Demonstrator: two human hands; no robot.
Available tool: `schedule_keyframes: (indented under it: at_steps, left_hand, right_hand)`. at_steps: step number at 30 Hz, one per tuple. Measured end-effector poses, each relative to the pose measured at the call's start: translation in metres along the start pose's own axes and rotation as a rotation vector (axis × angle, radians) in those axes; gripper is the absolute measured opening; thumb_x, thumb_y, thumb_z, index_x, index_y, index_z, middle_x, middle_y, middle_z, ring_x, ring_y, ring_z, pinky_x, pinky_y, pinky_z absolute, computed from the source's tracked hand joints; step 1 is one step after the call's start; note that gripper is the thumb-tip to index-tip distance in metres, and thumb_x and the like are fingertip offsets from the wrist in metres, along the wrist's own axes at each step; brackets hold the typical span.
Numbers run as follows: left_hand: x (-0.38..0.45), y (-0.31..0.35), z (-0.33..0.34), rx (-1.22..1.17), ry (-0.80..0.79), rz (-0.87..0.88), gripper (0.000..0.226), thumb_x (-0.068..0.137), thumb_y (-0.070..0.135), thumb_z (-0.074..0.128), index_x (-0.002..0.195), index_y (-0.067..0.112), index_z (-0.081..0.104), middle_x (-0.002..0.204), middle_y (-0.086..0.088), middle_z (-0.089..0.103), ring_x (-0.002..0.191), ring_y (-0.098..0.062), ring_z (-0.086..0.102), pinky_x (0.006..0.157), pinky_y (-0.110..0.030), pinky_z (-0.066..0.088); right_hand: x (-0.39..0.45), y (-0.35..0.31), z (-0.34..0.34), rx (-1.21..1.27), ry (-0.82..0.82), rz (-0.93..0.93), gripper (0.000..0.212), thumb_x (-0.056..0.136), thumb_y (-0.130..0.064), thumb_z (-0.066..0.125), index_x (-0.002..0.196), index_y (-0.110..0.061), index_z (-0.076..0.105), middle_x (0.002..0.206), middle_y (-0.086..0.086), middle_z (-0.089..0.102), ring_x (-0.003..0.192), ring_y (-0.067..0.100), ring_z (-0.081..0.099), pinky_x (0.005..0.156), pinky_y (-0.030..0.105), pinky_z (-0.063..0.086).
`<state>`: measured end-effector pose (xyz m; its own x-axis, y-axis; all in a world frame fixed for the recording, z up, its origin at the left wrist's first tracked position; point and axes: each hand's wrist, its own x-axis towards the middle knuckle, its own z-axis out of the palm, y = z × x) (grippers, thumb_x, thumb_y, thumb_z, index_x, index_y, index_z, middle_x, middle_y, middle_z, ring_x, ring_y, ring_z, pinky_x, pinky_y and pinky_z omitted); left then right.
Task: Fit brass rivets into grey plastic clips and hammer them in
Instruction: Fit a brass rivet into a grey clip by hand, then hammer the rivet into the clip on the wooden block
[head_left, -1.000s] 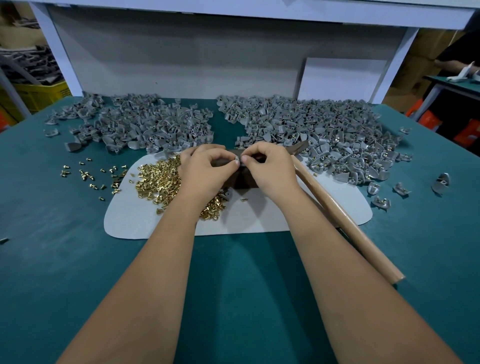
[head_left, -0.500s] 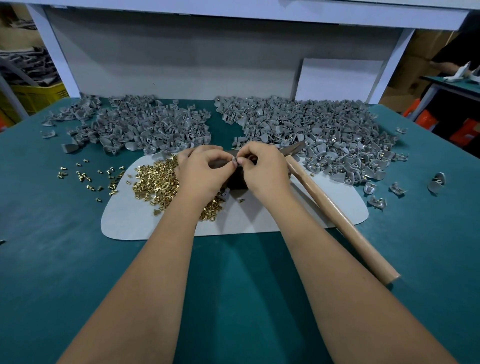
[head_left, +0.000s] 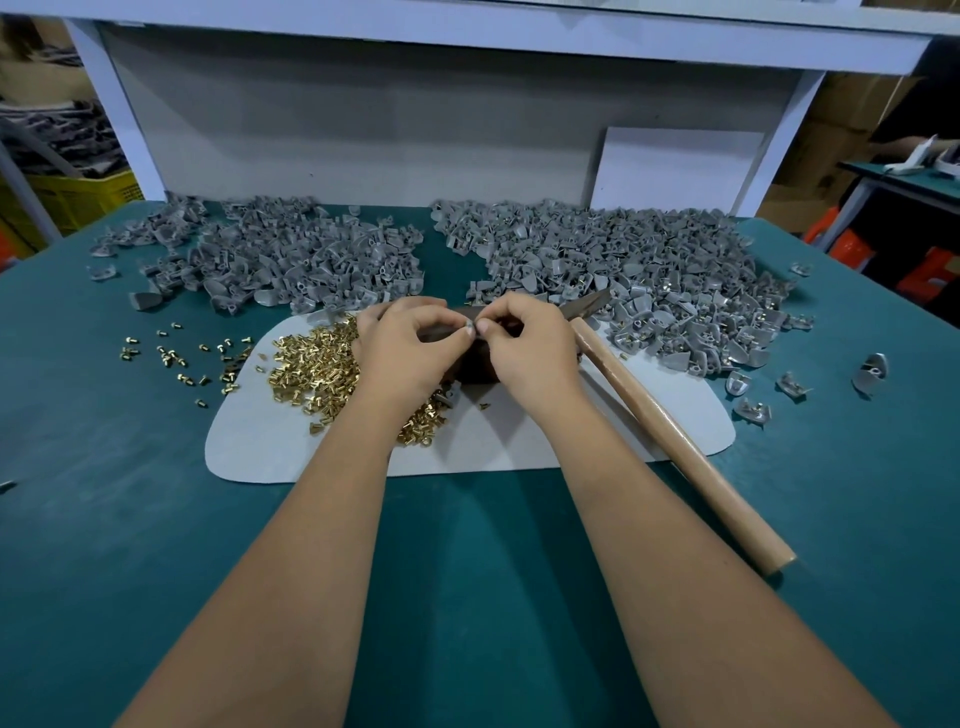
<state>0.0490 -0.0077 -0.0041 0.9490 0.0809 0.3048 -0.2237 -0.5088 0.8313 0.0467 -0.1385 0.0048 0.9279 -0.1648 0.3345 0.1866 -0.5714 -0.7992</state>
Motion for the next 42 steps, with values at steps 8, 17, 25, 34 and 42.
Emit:
schedule_keyframes:
  at_steps: [8,17,25,34,42]
  left_hand:
    - [0.002,0.0,0.001,0.039,-0.003,-0.007,0.017,0.085,0.04,0.07,0.073,0.049,0.061,0.103,0.026,0.055,0.128,-0.025,0.028,0.107,-0.044,0.024]
    - [0.004,0.0,0.004,0.053,0.007,-0.02,0.021,0.086,0.041,0.067,0.068,0.047,0.06,0.103,0.028,0.054,0.127,-0.019,0.028,0.105,-0.037,0.021]
    - [0.0,0.001,0.007,0.129,0.044,0.011,0.02,0.087,0.042,0.065,0.07,0.049,0.057,0.104,0.027,0.052,0.125,-0.02,0.028,0.099,-0.037,0.021]
    - [-0.001,0.002,0.008,0.131,0.062,-0.035,0.01,0.086,0.046,0.067,0.077,0.045,0.064,0.112,0.027,0.059,0.127,-0.02,0.027,0.102,-0.042,0.018]
    - [0.001,0.004,0.011,0.081,0.107,-0.079,0.016,0.084,0.041,0.072,0.072,0.047,0.062,0.101,0.028,0.056,0.127,-0.017,0.03,0.108,-0.04,0.019]
  right_hand:
    - [0.002,-0.004,-0.018,0.097,-0.04,-0.036,0.024,0.091,-0.018,0.058,0.112,-0.025,0.067,0.103,-0.013,0.066,0.097,0.004,0.059,0.09,0.031,0.051]
    - [-0.009,0.006,-0.089,-0.765,-0.185,0.378,0.029,0.088,-0.041,0.051,0.076,-0.014,0.049,0.079,0.006,0.055,0.081,0.029,0.056,0.064,0.031,0.039]
    - [-0.027,0.013,-0.079,-0.768,-0.035,0.246,0.007,0.091,-0.015,0.051,0.089,-0.014,0.044,0.069,0.002,0.044,0.07,0.028,0.045,0.057,0.029,0.031]
    - [-0.038,-0.017,-0.086,-0.731,0.204,-0.185,0.025,0.099,-0.035,0.043,0.123,-0.037,0.048,0.08,0.001,0.062,0.064,0.027,0.047,0.054,0.03,0.028]
    - [-0.05,-0.03,-0.071,-0.781,0.215,-0.233,0.041,0.097,-0.034,0.047,0.134,-0.049,0.043,0.086,0.003,0.066,0.067,0.028,0.054,0.051,0.03,0.024]
